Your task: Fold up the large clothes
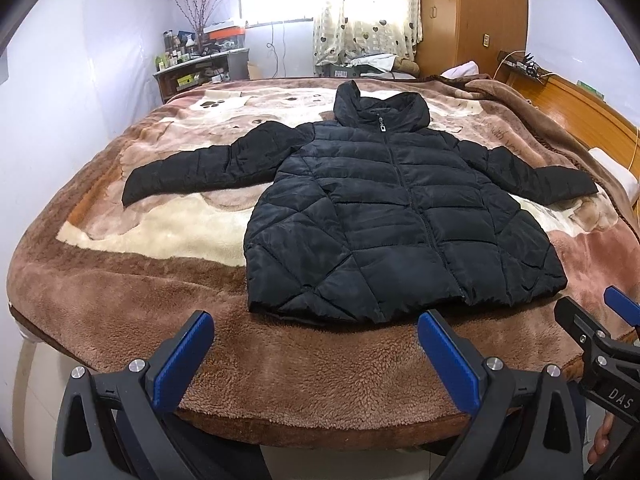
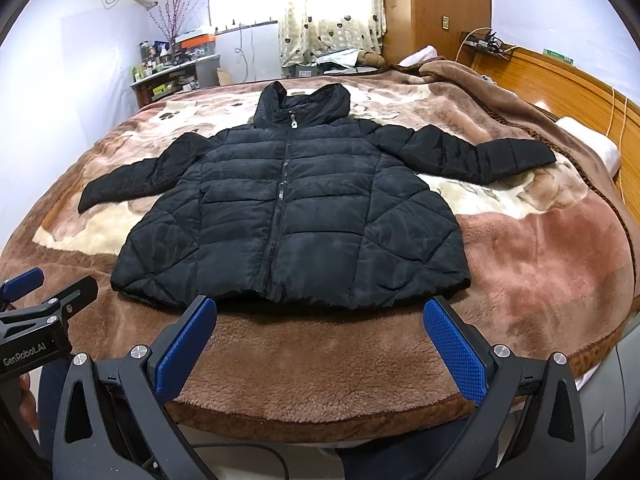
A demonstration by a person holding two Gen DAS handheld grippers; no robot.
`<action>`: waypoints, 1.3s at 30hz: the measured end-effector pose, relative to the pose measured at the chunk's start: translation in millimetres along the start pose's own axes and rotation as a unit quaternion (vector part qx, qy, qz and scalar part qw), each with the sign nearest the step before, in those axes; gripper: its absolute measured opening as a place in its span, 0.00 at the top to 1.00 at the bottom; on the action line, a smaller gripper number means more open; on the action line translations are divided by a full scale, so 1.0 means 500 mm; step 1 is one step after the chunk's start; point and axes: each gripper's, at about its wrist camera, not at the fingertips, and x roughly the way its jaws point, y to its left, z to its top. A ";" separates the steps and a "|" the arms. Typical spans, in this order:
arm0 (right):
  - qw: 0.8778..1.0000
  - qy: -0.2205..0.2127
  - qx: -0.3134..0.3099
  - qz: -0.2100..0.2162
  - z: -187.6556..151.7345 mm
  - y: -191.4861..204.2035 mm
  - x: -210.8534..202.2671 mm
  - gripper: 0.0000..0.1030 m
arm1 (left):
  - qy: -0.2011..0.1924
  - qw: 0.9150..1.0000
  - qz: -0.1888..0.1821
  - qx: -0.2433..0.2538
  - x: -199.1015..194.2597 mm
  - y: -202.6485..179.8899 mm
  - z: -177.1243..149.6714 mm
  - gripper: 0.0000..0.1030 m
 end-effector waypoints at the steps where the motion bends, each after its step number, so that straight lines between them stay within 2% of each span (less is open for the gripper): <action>1: 1.000 0.000 0.000 -0.001 0.000 -0.001 0.000 0.00 | 0.001 1.000 0.000 0.001 0.000 0.000 0.000 0.00; 39: 1.000 0.006 0.006 -0.004 -0.002 -0.020 0.008 0.00 | 0.012 1.000 0.000 0.006 0.014 0.000 0.002 0.00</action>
